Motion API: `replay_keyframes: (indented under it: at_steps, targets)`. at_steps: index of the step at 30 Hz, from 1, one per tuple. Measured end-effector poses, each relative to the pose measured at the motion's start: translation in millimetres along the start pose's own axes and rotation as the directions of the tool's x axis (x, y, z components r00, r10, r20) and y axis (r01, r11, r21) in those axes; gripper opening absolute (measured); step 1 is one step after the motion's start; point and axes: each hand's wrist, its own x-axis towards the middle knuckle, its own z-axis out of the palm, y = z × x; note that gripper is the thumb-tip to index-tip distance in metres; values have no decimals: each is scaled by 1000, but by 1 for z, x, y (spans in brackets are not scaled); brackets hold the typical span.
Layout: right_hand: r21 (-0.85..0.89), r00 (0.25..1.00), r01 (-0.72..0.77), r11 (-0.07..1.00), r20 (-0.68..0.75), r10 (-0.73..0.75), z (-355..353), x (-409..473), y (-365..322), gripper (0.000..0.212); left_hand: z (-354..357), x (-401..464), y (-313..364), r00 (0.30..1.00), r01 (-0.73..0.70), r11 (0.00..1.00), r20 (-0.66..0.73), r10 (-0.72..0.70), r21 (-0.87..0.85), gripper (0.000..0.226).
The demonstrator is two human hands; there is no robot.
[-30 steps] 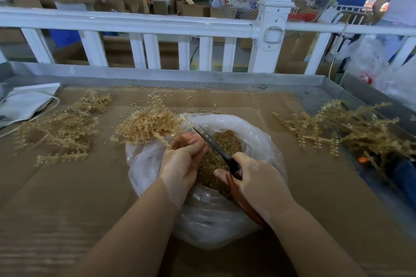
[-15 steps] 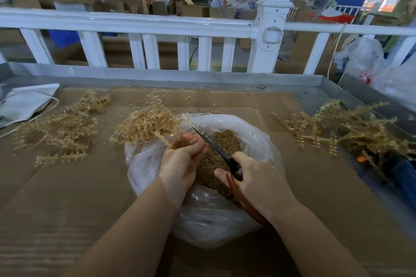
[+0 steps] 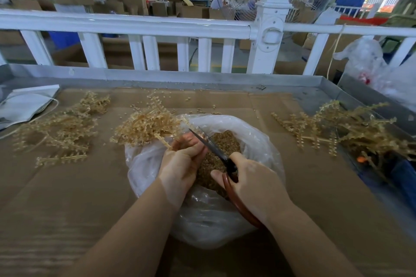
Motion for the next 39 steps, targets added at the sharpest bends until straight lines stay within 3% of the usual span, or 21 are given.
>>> replay_keyframes:
  at_steps: [8, 27, 39]
  targets:
    - [70, 999, -44, 997, 30, 42, -2, 3, 0, 37, -3, 1, 0, 1000, 22, 999, -24, -21, 40, 27]
    - [31, 1000, -28, 999, 3, 27, 1, 1, 2, 35, -1, 1, 1, 997, 52, 996, -53, -49, 75, 15]
    - [-53, 998, 4, 999, -63, -7, 7, -1, 0, 37, 0, -1, 1, 997, 54, 992, -66, -47, 114, 19]
